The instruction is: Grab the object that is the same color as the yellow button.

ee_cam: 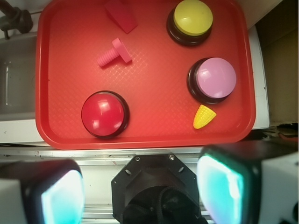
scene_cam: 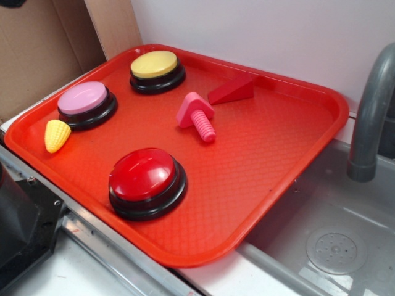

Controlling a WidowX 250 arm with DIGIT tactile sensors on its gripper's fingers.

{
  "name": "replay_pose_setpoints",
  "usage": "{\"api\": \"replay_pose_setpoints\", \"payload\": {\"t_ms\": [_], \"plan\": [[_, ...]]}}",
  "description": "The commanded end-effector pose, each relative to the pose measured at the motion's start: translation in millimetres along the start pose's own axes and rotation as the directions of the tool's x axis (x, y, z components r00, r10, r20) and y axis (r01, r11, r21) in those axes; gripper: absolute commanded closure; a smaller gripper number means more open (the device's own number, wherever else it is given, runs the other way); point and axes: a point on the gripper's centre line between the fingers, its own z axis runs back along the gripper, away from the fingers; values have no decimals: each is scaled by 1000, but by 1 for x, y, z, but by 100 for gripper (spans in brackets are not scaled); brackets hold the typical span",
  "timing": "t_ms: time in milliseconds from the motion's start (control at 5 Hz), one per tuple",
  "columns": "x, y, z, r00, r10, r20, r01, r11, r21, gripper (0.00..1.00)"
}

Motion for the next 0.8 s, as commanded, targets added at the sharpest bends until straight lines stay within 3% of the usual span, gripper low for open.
{"api": "replay_pose_setpoints", "payload": {"t_ms": [0,400,600], "plan": [[0,0,0,1000,0,0,0,1000,0,0],[5,34,-34,988,153,-32,-154,988,-31,0],[6,49,-53,969,245,-11,-246,969,-30,0]]}}
